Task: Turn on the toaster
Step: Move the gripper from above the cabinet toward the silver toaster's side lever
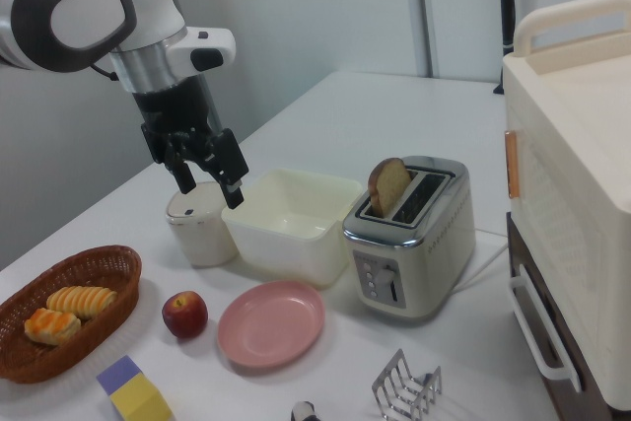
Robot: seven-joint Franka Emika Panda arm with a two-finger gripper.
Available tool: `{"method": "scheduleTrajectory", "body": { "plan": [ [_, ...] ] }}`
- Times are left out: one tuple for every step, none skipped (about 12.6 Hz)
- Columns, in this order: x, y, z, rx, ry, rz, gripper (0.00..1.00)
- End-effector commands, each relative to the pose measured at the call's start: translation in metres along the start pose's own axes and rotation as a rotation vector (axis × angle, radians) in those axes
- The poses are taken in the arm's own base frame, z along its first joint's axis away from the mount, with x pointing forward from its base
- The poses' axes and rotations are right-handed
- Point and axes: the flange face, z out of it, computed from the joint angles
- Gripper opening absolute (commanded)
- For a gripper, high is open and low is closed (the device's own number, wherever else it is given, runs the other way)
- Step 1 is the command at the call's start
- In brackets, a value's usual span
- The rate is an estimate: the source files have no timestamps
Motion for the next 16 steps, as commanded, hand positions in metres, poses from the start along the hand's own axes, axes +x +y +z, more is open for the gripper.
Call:
{"method": "scheduleTrajectory", "body": {
  "plan": [
    [-0.001, 0.0, 0.003, 0.022, 0.005, -0.091, 1.0],
    [-0.001, 0.001, 0.003, 0.019, 0.005, -0.099, 1.0],
    [-0.001, 0.0, 0.003, 0.02, 0.007, -0.104, 1.0],
    [0.002, 0.003, 0.001, 0.016, 0.035, -0.11, 1.0],
    [0.005, 0.006, 0.004, 0.011, 0.046, -0.11, 1.0],
    [0.005, 0.007, 0.004, 0.011, 0.049, -0.108, 1.0],
    [0.005, 0.011, 0.004, 0.011, 0.049, -0.1, 1.0],
    [0.004, 0.014, 0.004, 0.01, 0.047, -0.096, 0.74],
    [0.004, 0.015, 0.004, 0.013, 0.047, -0.093, 0.22],
    [0.005, 0.015, 0.004, 0.013, 0.049, -0.094, 0.0],
    [0.005, 0.015, 0.006, 0.013, 0.046, -0.095, 0.0],
    [0.007, 0.016, 0.008, 0.012, 0.056, -0.093, 0.0],
    [0.009, 0.018, 0.016, 0.01, 0.056, -0.089, 0.0],
    [0.012, 0.021, 0.016, 0.006, 0.078, -0.084, 0.0],
    [0.017, 0.027, 0.021, 0.004, 0.098, -0.075, 0.0],
    [0.024, 0.03, 0.029, 0.004, 0.118, -0.068, 0.0]
  ]
}}
